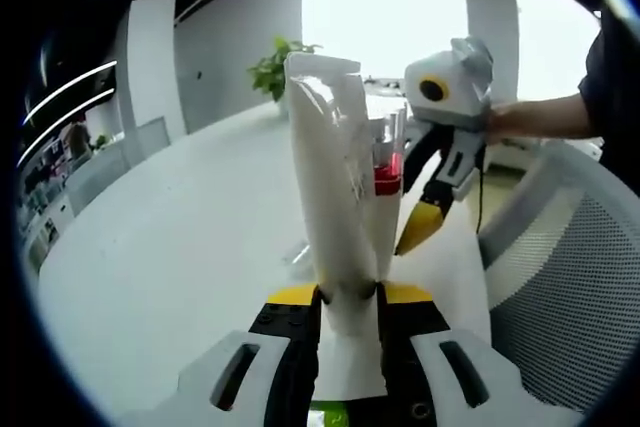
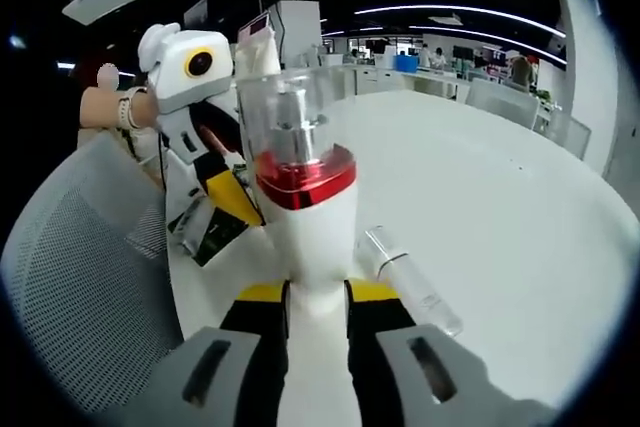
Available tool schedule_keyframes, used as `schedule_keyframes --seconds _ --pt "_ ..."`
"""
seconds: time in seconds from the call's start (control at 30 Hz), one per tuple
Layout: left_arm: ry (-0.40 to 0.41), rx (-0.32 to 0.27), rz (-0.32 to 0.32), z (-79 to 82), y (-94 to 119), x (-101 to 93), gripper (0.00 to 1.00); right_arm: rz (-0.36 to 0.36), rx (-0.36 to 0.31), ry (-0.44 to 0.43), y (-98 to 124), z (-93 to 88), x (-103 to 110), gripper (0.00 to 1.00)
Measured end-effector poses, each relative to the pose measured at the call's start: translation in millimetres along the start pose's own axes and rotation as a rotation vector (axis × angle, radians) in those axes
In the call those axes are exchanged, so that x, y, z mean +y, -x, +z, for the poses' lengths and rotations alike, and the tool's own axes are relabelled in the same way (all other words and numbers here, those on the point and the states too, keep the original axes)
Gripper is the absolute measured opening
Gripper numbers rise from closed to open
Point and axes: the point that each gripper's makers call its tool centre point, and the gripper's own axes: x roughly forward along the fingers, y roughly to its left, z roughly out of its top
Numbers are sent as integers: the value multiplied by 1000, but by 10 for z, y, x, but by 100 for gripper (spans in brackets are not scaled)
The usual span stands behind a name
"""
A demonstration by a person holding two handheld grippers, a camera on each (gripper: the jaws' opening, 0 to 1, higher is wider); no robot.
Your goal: Arrange the skincare products in the storage area until every visible bottle or jar stands upright without overlapping.
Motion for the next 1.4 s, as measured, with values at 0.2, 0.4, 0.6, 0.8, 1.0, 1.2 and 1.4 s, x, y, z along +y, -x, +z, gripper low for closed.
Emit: schedule_keyframes --seconds 0.2,0.4,0.6,0.8,1.0,1.2,1.4 --pt "-7 -26 -4 54 20 3 21 -13 -9 -1 32 10 -8 24" --pt "-8 8 -15 18 44 -35 23 -32 -2 -4 84 8 1 33" --pt "25 18 12 1 167 -19 30 -58 1 -23 170 36 26 45" --pt "76 16 49 54 346 -8 49 -82 -5 -32 260 109 83 61" --pt "89 -3 118 150 563 20 67 -106 -16 -51 388 231 128 70" --pt "128 -23 174 227 745 30 87 -129 -18 -27 478 341 177 81" --pt "140 -22 214 259 940 -6 97 -175 -18 -7 558 379 175 91"
